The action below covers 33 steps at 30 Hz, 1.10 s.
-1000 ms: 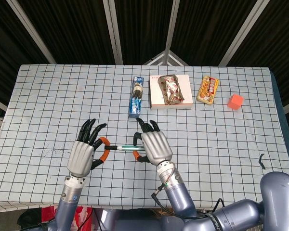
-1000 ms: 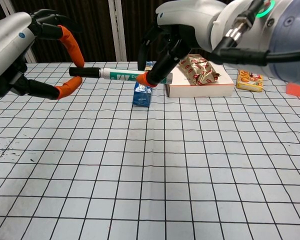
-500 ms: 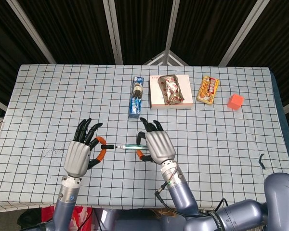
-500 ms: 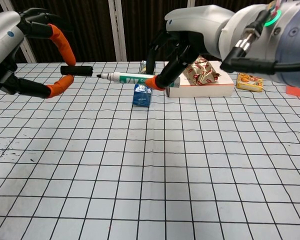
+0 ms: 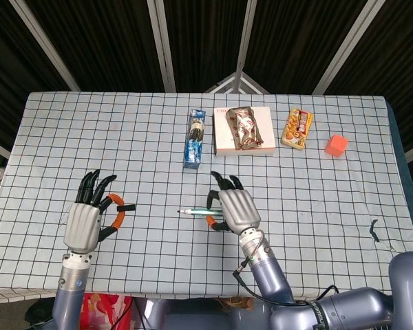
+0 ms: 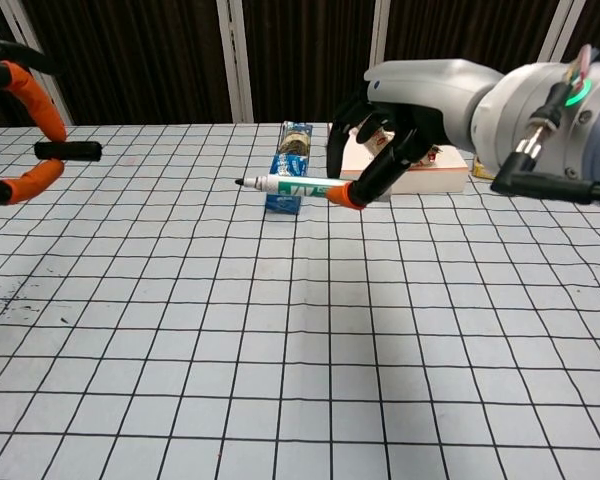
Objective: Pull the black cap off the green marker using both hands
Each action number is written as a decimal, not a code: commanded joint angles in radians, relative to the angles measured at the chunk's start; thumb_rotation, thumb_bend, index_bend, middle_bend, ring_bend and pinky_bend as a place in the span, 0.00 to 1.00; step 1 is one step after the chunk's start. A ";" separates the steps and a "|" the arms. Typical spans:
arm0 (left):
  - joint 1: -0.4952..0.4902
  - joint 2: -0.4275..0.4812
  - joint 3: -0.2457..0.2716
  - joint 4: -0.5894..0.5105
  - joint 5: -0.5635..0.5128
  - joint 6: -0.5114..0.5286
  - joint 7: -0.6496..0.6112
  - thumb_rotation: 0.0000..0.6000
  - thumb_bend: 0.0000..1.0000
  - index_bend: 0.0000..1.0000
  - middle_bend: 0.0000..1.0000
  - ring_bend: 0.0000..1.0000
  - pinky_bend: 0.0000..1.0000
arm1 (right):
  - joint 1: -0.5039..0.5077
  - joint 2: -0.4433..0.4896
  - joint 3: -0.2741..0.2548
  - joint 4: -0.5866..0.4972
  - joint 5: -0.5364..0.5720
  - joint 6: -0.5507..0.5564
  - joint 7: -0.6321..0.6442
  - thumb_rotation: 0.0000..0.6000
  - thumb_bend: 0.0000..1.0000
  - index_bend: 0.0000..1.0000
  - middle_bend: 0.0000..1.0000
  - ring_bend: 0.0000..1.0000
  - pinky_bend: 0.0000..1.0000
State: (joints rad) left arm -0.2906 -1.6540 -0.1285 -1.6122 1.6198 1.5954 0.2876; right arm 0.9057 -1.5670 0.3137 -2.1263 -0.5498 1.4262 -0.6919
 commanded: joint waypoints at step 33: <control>-0.134 -0.334 -0.030 0.710 -0.186 -0.328 -0.515 1.00 0.50 0.53 0.11 0.00 0.00 | -0.076 -0.069 -0.088 0.170 -0.073 -0.098 0.065 1.00 0.59 0.77 0.07 0.16 0.07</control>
State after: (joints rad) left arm -0.4148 -1.9724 -0.1520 -0.9190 1.4453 1.2815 -0.2164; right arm 0.8305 -1.6359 0.2260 -1.9560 -0.6224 1.3282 -0.6272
